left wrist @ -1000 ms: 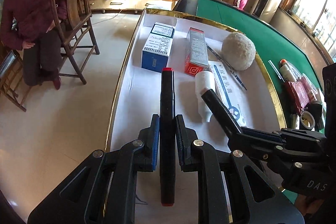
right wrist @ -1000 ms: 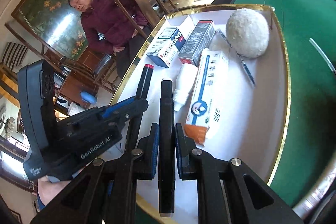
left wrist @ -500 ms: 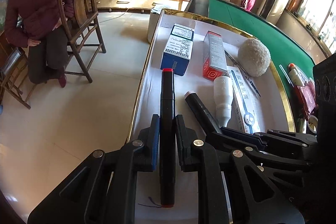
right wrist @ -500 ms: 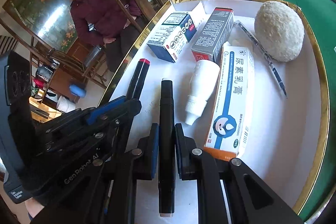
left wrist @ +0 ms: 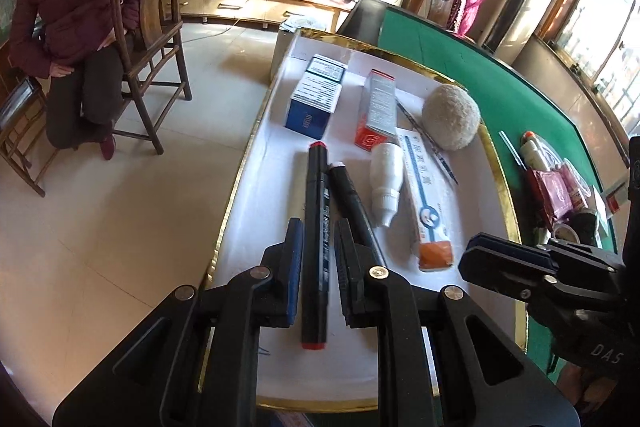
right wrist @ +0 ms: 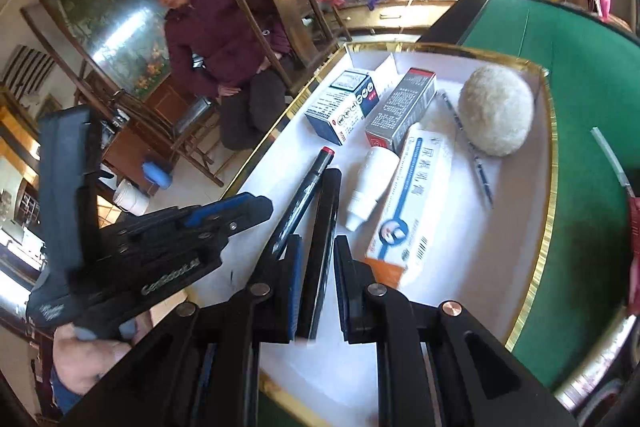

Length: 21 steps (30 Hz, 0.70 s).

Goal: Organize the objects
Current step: 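Carry both black markers into the tray and open both tools, then move both open tools back toward the pile of items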

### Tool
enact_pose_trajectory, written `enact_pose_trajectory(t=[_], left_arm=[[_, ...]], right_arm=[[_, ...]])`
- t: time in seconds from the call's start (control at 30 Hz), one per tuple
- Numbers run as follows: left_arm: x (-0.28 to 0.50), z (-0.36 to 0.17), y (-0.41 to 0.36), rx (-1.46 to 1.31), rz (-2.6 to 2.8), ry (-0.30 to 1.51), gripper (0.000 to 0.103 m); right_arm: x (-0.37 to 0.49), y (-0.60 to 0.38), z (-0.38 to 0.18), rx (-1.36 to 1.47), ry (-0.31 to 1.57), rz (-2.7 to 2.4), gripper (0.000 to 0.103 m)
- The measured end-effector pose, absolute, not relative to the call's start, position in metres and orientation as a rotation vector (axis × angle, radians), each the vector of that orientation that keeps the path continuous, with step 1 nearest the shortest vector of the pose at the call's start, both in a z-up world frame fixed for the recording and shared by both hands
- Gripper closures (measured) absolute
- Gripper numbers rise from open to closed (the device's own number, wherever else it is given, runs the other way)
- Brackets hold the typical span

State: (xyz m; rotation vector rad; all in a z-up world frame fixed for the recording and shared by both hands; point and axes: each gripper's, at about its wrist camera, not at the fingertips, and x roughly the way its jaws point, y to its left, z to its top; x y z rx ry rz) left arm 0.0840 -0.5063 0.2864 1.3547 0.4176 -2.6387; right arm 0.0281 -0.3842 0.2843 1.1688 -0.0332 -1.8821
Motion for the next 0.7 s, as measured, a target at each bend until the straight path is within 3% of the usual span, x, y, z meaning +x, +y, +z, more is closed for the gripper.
enact_pose_trajectory(t=[0.27,0.33,0.4,0.5,0.7], left_arm=[[0.09,0.292,-0.416,1.446,-2.814,0.362,0.088],[0.084,0.291,-0.384,1.513,-2.856,0.328,0.07],[0.078,0.29,-0.352,1.552,-2.899,0.268,0.061],[0.063,0.285,-0.311,1.61,-2.936,0.196,0.061],[0.015,0.264,-0.267,1.671,-2.876,0.12,0.061]], right_arm=[[0.047,-0.28,0.298,1.115,-0.099,-1.852,0.082],[0.046,-0.239,0.301,1.101,-0.113,-1.891,0.078],[0.043,-0.201,0.301,1.087,-0.129,-1.955,0.064],[0.037,-0.141,0.299,1.079,-0.179,-2.043,0.058],[0.029,-0.068,0.282,1.11,-0.262,-2.111,0.057]])
